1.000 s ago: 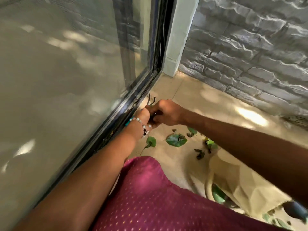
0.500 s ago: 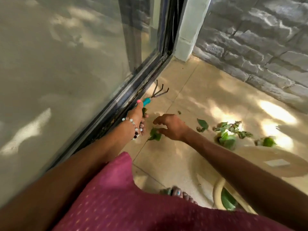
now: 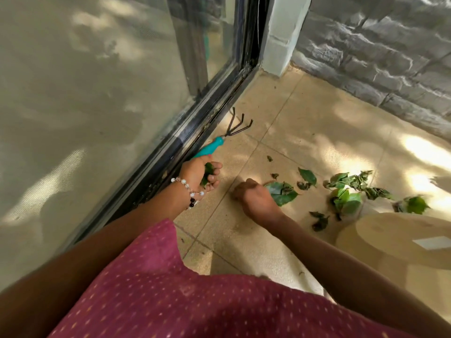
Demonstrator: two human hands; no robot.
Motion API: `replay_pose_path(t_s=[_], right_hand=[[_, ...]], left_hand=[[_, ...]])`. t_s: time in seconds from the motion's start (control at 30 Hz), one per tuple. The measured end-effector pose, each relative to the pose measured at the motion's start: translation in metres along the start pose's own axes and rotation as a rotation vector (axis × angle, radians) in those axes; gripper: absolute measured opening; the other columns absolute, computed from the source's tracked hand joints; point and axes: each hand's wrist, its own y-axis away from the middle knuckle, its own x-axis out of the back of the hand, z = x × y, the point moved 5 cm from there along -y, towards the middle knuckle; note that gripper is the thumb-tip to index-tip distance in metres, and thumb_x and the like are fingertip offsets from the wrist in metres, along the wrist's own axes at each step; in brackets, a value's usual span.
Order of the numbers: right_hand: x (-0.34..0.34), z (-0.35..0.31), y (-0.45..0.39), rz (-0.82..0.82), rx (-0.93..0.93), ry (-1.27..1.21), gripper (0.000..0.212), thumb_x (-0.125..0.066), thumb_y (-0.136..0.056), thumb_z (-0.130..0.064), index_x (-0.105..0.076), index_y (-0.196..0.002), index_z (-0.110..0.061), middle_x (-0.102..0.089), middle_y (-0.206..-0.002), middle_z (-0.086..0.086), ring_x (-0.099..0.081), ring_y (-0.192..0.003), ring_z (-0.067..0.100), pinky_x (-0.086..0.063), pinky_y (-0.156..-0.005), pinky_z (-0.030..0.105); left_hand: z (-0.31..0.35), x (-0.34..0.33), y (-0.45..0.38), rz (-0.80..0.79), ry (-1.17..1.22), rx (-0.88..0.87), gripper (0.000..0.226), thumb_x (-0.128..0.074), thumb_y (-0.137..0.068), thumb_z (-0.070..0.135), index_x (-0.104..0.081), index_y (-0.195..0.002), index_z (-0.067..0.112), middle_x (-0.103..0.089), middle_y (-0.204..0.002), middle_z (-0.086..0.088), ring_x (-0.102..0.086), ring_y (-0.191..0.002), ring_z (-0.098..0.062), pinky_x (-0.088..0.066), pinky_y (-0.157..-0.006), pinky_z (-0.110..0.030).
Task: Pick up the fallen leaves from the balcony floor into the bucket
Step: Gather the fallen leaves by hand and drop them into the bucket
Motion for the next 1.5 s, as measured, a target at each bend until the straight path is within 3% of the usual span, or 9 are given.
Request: replay_pose_path(t_s=[0.27,0.4,0.5,0.67,0.87,1.0,1.17,1.33,1.5], right_hand=[[0.077,0.018,-0.011,0.427,-0.675,-1.235,0.03,-0.068,-0.078,0.012,-0.059,-0.104,-0.001,-0.07,-0.093,0.016,-0.071,-0.082,0.019,-0.059,-0.073,0.029],[0.087,-0.004,-0.012,0.4,-0.494,-0.845,0.016,-0.074,-0.078,0.002,-0.069,-0.092,-0.006,-0.072,-0.087,0.005,-0.069,-0.077,0.011,-0.057,-0.07,0.019],[0.081,-0.013,-0.008,0.411,-0.297,-0.421,0.013,-0.071,-0.082,-0.003,-0.074,-0.094,-0.006,-0.073,-0.092,0.005,-0.066,-0.08,0.01,-0.054,-0.077,0.022],[0.062,-0.01,-0.002,0.041,-0.09,0.039,0.028,-0.056,-0.092,-0.019,-0.067,-0.116,-0.026,-0.064,-0.126,-0.008,-0.043,-0.127,0.021,-0.034,-0.1,0.044],[0.088,0.042,0.015,0.245,-0.639,-0.841,0.022,-0.051,-0.097,-0.015,-0.063,-0.116,-0.019,-0.062,-0.12,-0.003,-0.056,-0.114,0.018,-0.05,-0.096,0.039],[0.062,0.035,0.017,-0.165,-0.596,-0.716,0.052,-0.07,-0.085,-0.016,-0.053,-0.133,-0.023,-0.056,-0.132,-0.005,-0.052,-0.118,0.01,-0.043,-0.101,0.03],[0.049,0.014,0.009,0.02,-0.506,-1.014,0.013,-0.065,-0.088,-0.004,-0.069,-0.098,0.004,-0.072,-0.086,0.011,-0.067,-0.07,0.009,-0.052,-0.066,0.017],[0.068,0.026,0.01,0.161,-0.527,-0.864,0.016,-0.063,-0.091,-0.012,-0.072,-0.092,0.001,-0.073,-0.079,0.013,-0.07,-0.072,0.027,-0.059,-0.067,0.037],[0.069,0.009,0.008,0.281,-0.434,-0.45,0.018,-0.066,-0.089,-0.024,-0.075,-0.105,-0.022,-0.058,-0.083,-0.013,-0.05,-0.081,0.007,-0.039,-0.071,0.018]], left_hand=[[-0.009,-0.03,-0.001,-0.068,0.059,-0.061,0.042,-0.032,-0.091,-0.011,-0.061,-0.119,0.0,-0.062,-0.106,-0.01,-0.044,-0.046,-0.003,-0.044,-0.055,-0.021],[-0.016,-0.048,0.003,-0.048,0.177,-0.066,0.032,-0.034,-0.092,-0.01,-0.064,-0.091,0.001,-0.063,-0.085,-0.016,-0.06,-0.071,-0.02,-0.051,-0.062,-0.029],[-0.018,-0.058,0.012,-0.023,0.307,-0.025,0.029,-0.037,-0.099,0.001,-0.056,-0.077,0.005,-0.06,-0.066,-0.011,-0.06,-0.049,-0.016,-0.051,-0.046,-0.023],[-0.024,-0.057,0.006,-0.043,0.217,-0.011,0.049,-0.045,-0.099,0.046,-0.061,-0.102,0.0,-0.068,-0.101,-0.018,-0.068,-0.09,-0.029,-0.057,-0.081,-0.04],[-0.009,-0.047,0.004,-0.116,0.236,-0.011,0.033,-0.048,-0.1,0.034,-0.059,-0.083,0.008,-0.053,-0.052,0.003,-0.043,-0.037,-0.005,-0.035,-0.036,-0.016],[-0.002,-0.052,0.006,-0.282,0.38,0.004,0.037,-0.04,-0.103,0.037,-0.053,-0.079,0.011,-0.044,-0.046,0.006,-0.034,-0.031,-0.003,-0.027,-0.032,-0.014],[0.002,-0.049,0.004,-0.254,0.387,-0.009,0.038,-0.038,-0.103,0.038,-0.052,-0.079,0.011,-0.044,-0.048,0.005,-0.033,-0.031,-0.003,-0.024,-0.029,-0.014],[-0.009,-0.046,0.005,-0.078,0.159,-0.047,0.042,-0.04,-0.103,0.037,-0.062,-0.087,0.006,-0.06,-0.077,-0.007,-0.057,-0.059,-0.014,-0.048,-0.054,-0.025],[-0.023,-0.05,0.006,-0.031,0.016,0.03,0.044,-0.044,-0.098,0.048,-0.063,-0.108,0.01,-0.064,-0.117,-0.017,-0.062,-0.107,-0.035,-0.055,-0.082,-0.057]])
